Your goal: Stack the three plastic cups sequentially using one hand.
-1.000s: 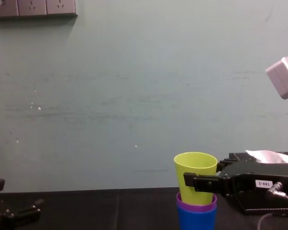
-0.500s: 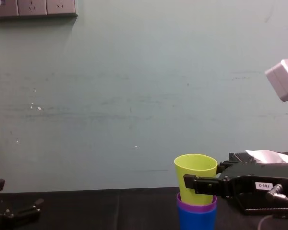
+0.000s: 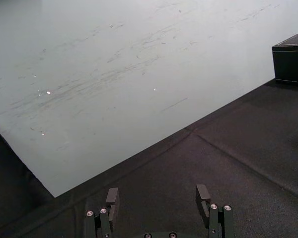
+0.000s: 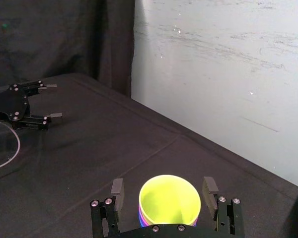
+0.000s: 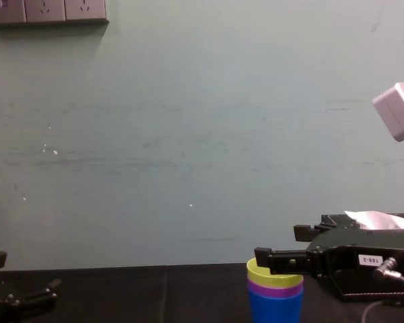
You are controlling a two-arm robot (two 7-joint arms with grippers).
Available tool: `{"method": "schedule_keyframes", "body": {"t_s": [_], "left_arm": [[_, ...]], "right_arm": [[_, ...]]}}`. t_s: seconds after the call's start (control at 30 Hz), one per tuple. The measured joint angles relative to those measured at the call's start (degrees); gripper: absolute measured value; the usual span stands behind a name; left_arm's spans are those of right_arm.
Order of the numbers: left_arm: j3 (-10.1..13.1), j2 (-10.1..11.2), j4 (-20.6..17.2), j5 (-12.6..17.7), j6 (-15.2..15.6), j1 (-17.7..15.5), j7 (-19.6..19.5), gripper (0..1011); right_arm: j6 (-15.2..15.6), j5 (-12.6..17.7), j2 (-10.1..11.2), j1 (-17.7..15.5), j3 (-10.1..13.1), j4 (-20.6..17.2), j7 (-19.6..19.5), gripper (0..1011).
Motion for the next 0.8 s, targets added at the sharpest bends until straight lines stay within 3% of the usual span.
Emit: {"method": "schedule_keyframes", "body": {"t_s": [0.5, 0.8], "left_arm": [[0.0, 0.0, 0.0, 0.0, 0.0, 0.0, 0.0, 1010], [0.0, 0.0, 0.0, 0.0, 0.0, 0.0, 0.0, 1010]], "right_arm": [[-0.06, 0.01, 0.02, -0.14, 0.1, -0.19, -0.05, 1002], [-1.31, 0.76, 1.1, -2.78, 2.41, -2.92, -2.05, 1003]]}}
